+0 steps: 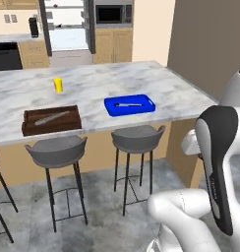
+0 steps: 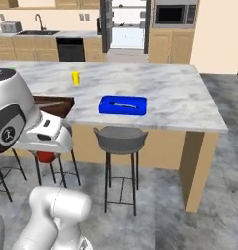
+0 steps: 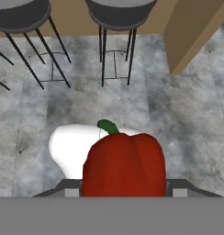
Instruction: Gather the mushroom and bell pepper from the fridge and place them on a tray on the dining counter. Then gather the fishs from the fridge and place them on the other tray.
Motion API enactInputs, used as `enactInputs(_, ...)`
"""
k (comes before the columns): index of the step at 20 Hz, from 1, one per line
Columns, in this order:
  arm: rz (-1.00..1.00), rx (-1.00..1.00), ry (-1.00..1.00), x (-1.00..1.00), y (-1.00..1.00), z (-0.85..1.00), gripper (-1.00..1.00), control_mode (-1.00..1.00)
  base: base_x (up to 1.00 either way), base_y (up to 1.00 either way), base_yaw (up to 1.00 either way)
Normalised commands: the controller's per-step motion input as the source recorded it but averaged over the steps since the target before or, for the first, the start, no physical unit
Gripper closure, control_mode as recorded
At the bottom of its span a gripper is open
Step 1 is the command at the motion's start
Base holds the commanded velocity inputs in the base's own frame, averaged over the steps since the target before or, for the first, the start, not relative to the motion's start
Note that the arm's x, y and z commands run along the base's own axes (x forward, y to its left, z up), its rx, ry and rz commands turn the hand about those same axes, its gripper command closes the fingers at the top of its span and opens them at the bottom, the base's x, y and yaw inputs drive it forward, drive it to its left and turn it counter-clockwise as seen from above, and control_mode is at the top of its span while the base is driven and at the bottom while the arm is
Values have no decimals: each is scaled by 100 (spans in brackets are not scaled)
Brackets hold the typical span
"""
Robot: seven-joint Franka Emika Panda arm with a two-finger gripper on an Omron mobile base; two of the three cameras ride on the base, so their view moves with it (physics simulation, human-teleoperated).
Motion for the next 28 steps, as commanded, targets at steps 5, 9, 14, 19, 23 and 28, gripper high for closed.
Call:
enactInputs(5,0,0,0,0,0,0,100,100,59,0,0)
enactInputs(9,0,0,0,0,0,0,100,100,61,0,4)
enactInputs(14,0,0,0,0,0,0,100,100,66,-7,8)
enactInputs(19,0,0,0,0,0,0,100,100,63,-15,9)
enactInputs(23,0,0,0,0,0,0,100,100,63,-17,10)
enactInputs(28,0,0,0,0,0,0,100,100,50,-7,5)
